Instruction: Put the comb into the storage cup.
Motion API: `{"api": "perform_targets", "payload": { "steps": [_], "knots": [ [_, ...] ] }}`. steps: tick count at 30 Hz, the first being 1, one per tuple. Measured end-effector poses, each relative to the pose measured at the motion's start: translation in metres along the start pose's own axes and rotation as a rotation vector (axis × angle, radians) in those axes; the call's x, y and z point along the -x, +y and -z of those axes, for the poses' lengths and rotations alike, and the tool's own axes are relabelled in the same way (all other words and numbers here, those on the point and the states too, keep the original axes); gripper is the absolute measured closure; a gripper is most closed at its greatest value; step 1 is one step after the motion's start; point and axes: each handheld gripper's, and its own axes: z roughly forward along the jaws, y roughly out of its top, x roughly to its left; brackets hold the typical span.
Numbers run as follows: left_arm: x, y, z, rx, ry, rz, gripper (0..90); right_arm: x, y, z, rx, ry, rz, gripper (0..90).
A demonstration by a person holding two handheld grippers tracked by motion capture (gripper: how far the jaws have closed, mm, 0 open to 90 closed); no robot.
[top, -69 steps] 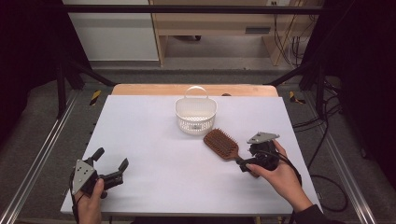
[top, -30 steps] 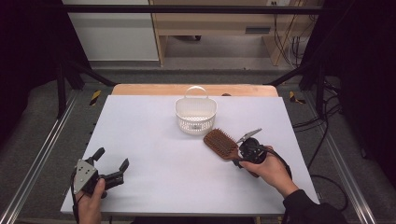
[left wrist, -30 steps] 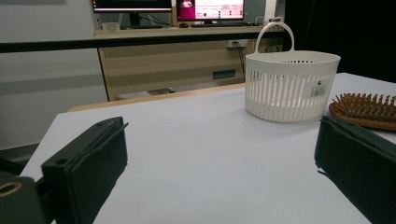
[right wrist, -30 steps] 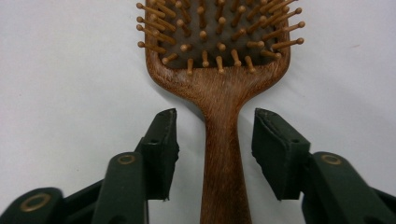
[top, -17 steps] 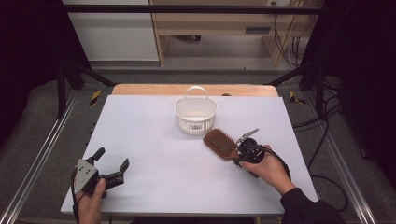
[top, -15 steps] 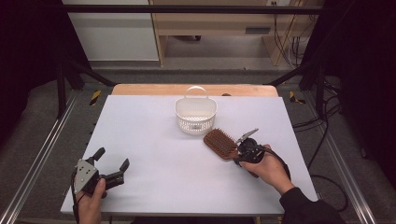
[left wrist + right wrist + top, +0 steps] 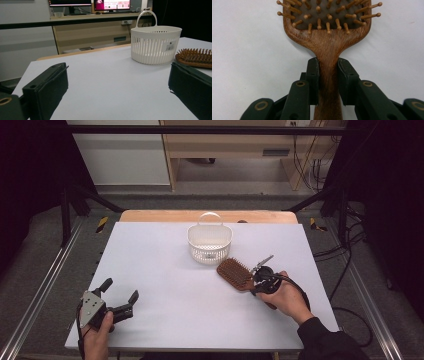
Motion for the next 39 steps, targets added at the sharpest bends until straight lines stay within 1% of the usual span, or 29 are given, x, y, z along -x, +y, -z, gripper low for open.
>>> {"api": "perform_targets", "payload": {
  "steps": [2,5,6,7,8,10,12,13,14,15,16,17,18,20,21,24,25,26,27,29,30,31,32,33,34,36,37,38,39],
  "knots": [
    [0.000,0.000,0.001,0.002,0.006,0.006,2.6,0.000,-0.002,0.001,0.013,0.000,0.008,73.2],
    [0.000,0.000,0.002,0.001,0.009,0.006,2.7,-0.004,-0.008,0.005,0.029,-0.003,0.023,73.2],
    [0.000,0.001,0.003,0.000,0.010,0.006,2.7,-0.006,-0.011,0.007,0.043,-0.007,0.037,73.2],
    [0.000,0.001,0.003,0.000,0.010,0.006,2.7,-0.007,-0.014,0.008,0.055,-0.011,0.036,73.2],
    [0.002,0.003,0.004,-0.009,0.018,0.003,2.7,-0.009,-0.018,0.010,0.071,-0.011,0.034,73.2],
    [0.003,0.004,0.005,-0.011,0.013,0.004,2.7,-0.012,-0.024,0.013,0.114,-0.004,0.041,73.2],
    [0.010,0.006,0.006,-0.028,0.006,-0.005,2.7,-0.018,-0.030,0.016,0.154,-0.012,0.052,73.1],
    [0.012,0.007,0.006,-0.039,-0.005,-0.003,2.7,-0.020,-0.032,0.017,0.180,-0.007,0.056,73.1],
    [0.015,0.008,0.005,-0.052,-0.018,0.010,2.7,-0.022,-0.035,0.019,0.208,-0.004,0.059,73.1],
    [0.017,0.009,0.004,-0.077,-0.039,0.015,2.7,-0.025,-0.037,0.019,0.233,-0.014,0.065,73.1],
    [0.019,0.011,0.003,-0.105,-0.061,0.008,2.7,-0.027,-0.038,0.020,0.260,-0.017,0.069,73.1],
    [0.022,0.013,0.002,-0.120,-0.074,0.010,2.8,-0.029,-0.039,0.021,0.294,-0.011,0.060,73.2],
    [0.025,0.017,0.002,-0.118,-0.081,0.022,2.9,-0.031,-0.041,0.022,0.328,-0.011,0.058,73.1],
    [0.030,0.028,-0.001,-0.101,-0.113,0.045,3.3,-0.036,-0.042,0.025,0.395,-0.019,0.056,73.1],
    [0.034,0.036,-0.003,-0.094,-0.124,0.046,3.4,-0.038,-0.042,0.026,0.430,-0.017,0.044,73.1],
    [0.048,0.057,-0.012,-0.085,-0.172,0.005,3.9,-0.042,-0.042,0.027,0.525,-0.011,0.030,73.1],
    [0.048,0.057,-0.012,-0.085,-0.172,0.005,3.9,-0.043,-0.041,0.027,0.560,-0.010,0.029,73.1],
    [0.052,0.063,-0.017,-0.084,-0.192,-0.008,3.9,-0.043,-0.041,0.027,0.560,-0.010,0.029,73.1],
    [0.058,0.071,-0.024,-0.080,-0.217,-0.012,3.9,-0.043,-0.040,0.027,0.591,-0.008,0.025,73.1],
    [0.067,0.083,-0.036,-0.086,-0.247,-0.027,3.9,-0.045,-0.037,0.027,0.633,-0.016,0.018,73.1],
    [0.072,0.088,-0.043,-0.085,-0.264,-0.023,3.9,-0.047,-0.036,0.027,0.674,-0.015,0.019,73.1],
    [0.076,0.092,-0.048,-0.085,-0.277,-0.026,3.9,-0.047,-0.036,0.027,0.674,-0.015,0.019,73.1],
    [0.087,0.100,-0.059,-0.087,-0.292,-0.057,4.2,-0.050,-0.035,0.025,0.703,-0.019,0.015,73.1],
    [0.087,0.100,-0.059,-0.087,-0.292,-0.057,4.5,-0.050,-0.035,0.025,0.703,-0.019,0.015,73.1],
    [0.098,0.105,-0.069,-0.091,-0.315,-0.060,4.6,-0.052,-0.035,0.024,0.737,-0.019,0.020,73.1],
    [0.107,0.108,-0.078,-0.094,-0.325,-0.047,4.9,-0.054,-0.035,0.024,0.755,-0.018,0.021,73.1],
    [0.107,0.108,-0.078,-0.094,-0.325,-0.047,5.0,-0.055,-0.035,0.023,0.766,-0.018,0.025,73.1],
    [0.114,0.110,-0.087,-0.102,-0.343,-0.036,5.0,-0.057,-0.035,0.023,0.778,-0.018,0.030,73.1],
    [0.116,0.112,-0.091,-0.103,-0.352,-0.014,5.0,-0.058,-0.035,0.023,0.787,-0.015,0.032,73.1]
  ]
}}
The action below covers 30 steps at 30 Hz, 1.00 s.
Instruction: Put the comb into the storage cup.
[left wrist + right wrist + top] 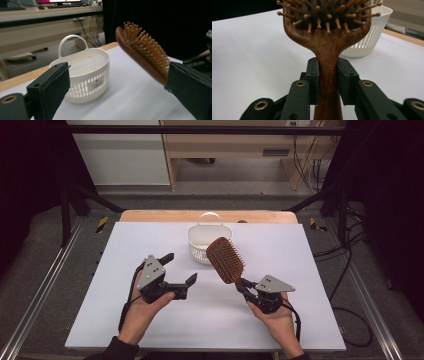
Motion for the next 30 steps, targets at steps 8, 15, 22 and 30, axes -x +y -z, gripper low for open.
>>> {"api": "perform_targets", "payload": {
  "steps": [8,15,22,30],
  "knots": [
    [0.005,0.008,-0.029,0.033,-0.073,0.100,5.0,-0.010,0.000,-0.004,0.028,0.007,0.021,73.1],
    [0.006,0.004,-0.048,0.055,-0.116,0.175,5.5,-0.016,0.004,-0.011,0.056,-0.002,0.052,73.1],
    [0.003,0.004,-0.056,0.068,-0.124,0.251,8.0,-0.019,0.005,-0.019,0.055,0.001,0.056,73.0],
    [0.003,0.004,-0.061,0.070,-0.136,0.321,19.5,-0.024,0.006,-0.019,0.070,-0.004,0.055,73.0]
  ]
}}
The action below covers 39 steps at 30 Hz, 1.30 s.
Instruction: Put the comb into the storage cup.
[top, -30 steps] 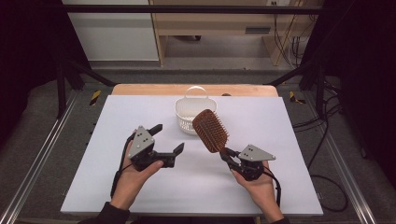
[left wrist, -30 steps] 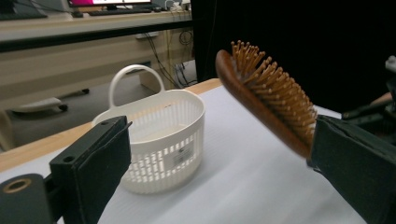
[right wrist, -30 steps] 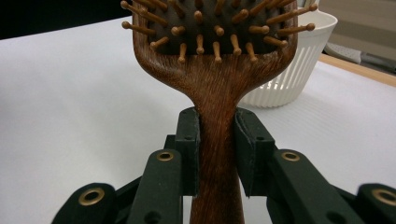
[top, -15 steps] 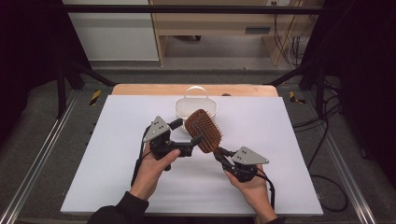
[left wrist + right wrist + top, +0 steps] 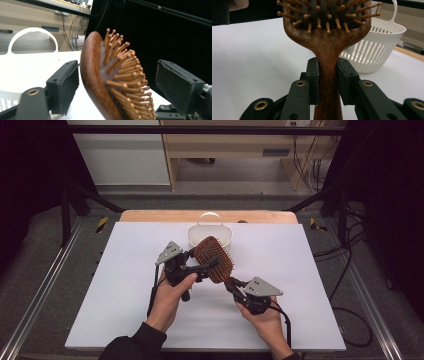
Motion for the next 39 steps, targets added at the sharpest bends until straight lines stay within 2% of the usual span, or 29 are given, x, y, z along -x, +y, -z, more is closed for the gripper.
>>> {"api": "perform_targets", "payload": {
  "steps": [2,4,5,7,9,12,16,22,28,29,30,31,33,34,36,39],
  "knots": [
    [0.000,0.000,-0.001,0.003,-0.015,0.024,22.2,-0.002,-0.001,0.000,0.000,-0.003,0.005,73.0],
    [0.000,-0.001,-0.002,0.007,-0.011,0.046,24.5,-0.002,0.000,-0.001,0.001,0.001,0.005,73.0],
    [0.000,-0.001,-0.003,0.008,-0.008,0.050,29.7,-0.003,0.000,-0.002,0.006,0.000,-0.001,73.0],
    [-0.001,-0.001,-0.003,0.009,-0.005,0.052,31.0,-0.003,0.000,-0.002,0.008,0.003,-0.005,73.0],
    [0.000,-0.002,-0.005,0.009,-0.005,0.073,34.2,-0.004,0.000,-0.001,0.013,0.008,-0.007,73.0],
    [0.002,-0.002,-0.007,0.005,0.007,0.060,37.1,-0.005,0.001,-0.002,0.017,0.011,-0.012,73.0],
    [0.002,-0.002,-0.005,0.016,-0.014,0.098,44.8,-0.005,0.001,-0.001,0.021,0.019,-0.021,73.0],
    [0.010,0.002,-0.003,0.015,-0.017,0.077,48.8,-0.006,0.000,-0.002,0.026,0.026,-0.020,73.0],
    [0.018,0.010,-0.003,0.019,-0.026,0.066,50.7,-0.006,0.001,0.000,0.052,0.035,-0.040,71.5],
    [0.020,0.013,-0.002,0.017,-0.002,0.028,51.0,-0.005,0.001,0.001,0.054,0.036,-0.056,58.1],
    [0.020,0.013,-0.002,0.017,-0.002,0.028,51.0,-0.005,0.001,0.001,0.054,0.036,-0.056,58.1],
    [0.020,0.015,-0.002,0.025,0.007,0.022,51.0,-0.004,0.001,0.002,0.051,0.028,-0.062,52.2],
    [0.018,0.019,0.000,0.041,0.008,0.043,50.9,0.000,-0.001,0.007,0.036,0.002,-0.073,40.6],
    [0.017,0.023,0.003,0.052,0.010,0.054,50.9,0.005,-0.005,0.014,0.049,-0.016,-0.092,32.6],
    [0.017,0.026,0.004,0.059,0.016,0.045,50.9,0.012,-0.009,0.020,0.057,-0.023,-0.109,26.5],
    [0.020,0.034,0.009,0.084,0.032,0.026,50.9,0.022,-0.015,0.028,0.048,-0.093,-0.118,18.2]
  ]
}}
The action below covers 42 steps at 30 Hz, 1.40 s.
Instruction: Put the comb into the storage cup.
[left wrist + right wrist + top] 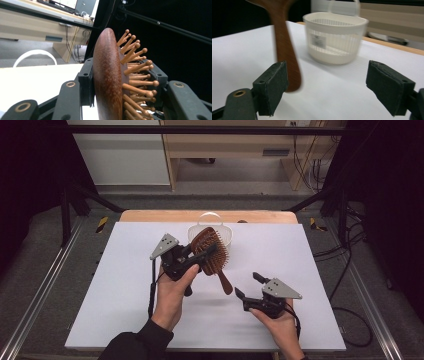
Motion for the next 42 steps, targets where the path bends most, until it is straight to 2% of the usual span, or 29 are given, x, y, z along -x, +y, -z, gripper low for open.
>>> {"api": "perform_targets", "payload": {
  "steps": [1,3,6,14,23,27,34,42],
  "knots": [
    [0.000,0.000,0.000,0.000,0.000,0.000,50.9,0.000,0.000,0.000,0.000,0.000,0.000,18.2],
    [0.002,0.004,0.001,0.008,0.005,0.002,50.8,0.011,-0.004,0.007,-0.010,-0.051,-0.004,14.7],
    [0.003,0.009,-0.001,0.015,0.011,-0.002,50.8,0.017,-0.006,0.013,-0.039,-0.064,-0.010,13.2],
    [0.007,0.027,-0.003,0.052,0.023,-0.005,50.8,0.024,-0.010,0.023,-0.030,-0.040,-0.014,6.2],
    [0.010,0.047,-0.009,0.078,0.035,-0.011,50.7,0.028,-0.012,0.024,-0.018,-0.031,-0.031,5.6],
    [0.010,0.056,-0.013,0.087,0.049,-0.029,50.7,0.029,-0.012,0.025,-0.008,-0.028,-0.046,5.6],
    [0.003,0.074,-0.026,0.095,0.091,-0.051,50.7,0.031,-0.012,0.026,0.001,-0.020,-0.047,5.3],
    [-0.007,0.088,-0.036,0.130,0.110,-0.036,50.7,0.030,-0.013,0.025,0.006,-0.008,-0.047,4.8]
  ]
}}
